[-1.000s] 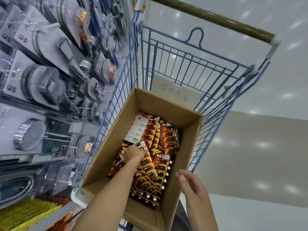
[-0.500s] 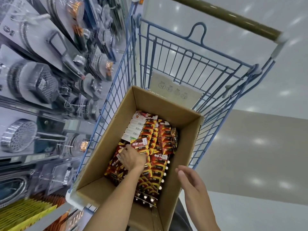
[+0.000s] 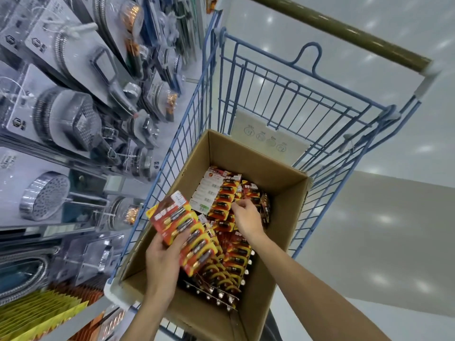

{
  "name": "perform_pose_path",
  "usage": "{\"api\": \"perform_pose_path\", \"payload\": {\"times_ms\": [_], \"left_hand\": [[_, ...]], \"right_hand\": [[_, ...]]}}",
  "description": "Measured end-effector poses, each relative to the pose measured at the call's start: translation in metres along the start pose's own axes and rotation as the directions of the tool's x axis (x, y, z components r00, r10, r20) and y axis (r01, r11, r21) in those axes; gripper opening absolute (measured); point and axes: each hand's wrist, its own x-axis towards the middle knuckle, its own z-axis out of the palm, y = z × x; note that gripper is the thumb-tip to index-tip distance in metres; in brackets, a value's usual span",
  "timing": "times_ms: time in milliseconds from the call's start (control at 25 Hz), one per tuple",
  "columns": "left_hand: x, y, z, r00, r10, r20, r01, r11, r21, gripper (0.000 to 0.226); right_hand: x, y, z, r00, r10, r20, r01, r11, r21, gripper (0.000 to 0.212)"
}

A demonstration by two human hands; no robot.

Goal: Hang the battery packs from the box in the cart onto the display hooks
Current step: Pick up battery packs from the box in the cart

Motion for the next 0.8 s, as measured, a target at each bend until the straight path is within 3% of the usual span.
{"api": "perform_pose_path", "payload": {"times_ms": [160,280,400,600,800], "left_hand": [[-0.013,0.008,-0.036,0.987,-0.146,-0.063,0.137,0.983,-0.121,0.028],[-0.013,0.006,-0.053,0.975,-0.21,-0.074,0.197,0.968,-0.154,0.025],[-0.014,0.005,-0.059,0.971,-0.234,-0.044,0.223,0.961,-0.166,0.025],[-0.018,0.003,-0.061,0.978,-0.209,0.01,0.206,0.953,-0.222,0.041],[-0.044,0.027,-0.06,0.976,-0.174,0.134,0.204,0.943,-0.263,0.032]], "right_hand": [[0.065,-0.001,0.037,0.981,0.176,-0.076,-0.181,0.981,-0.063,0.051],[0.088,0.006,0.056,0.957,0.205,-0.205,-0.231,0.966,-0.113,0.064],[0.094,0.009,0.065,0.949,0.157,-0.273,-0.205,0.966,-0.156,0.05],[0.068,-0.001,0.051,0.957,0.177,-0.23,-0.136,0.974,0.183,0.015],[-0.044,-0.001,0.0,0.996,0.085,0.016,-0.082,0.868,0.49,0.029]]}}
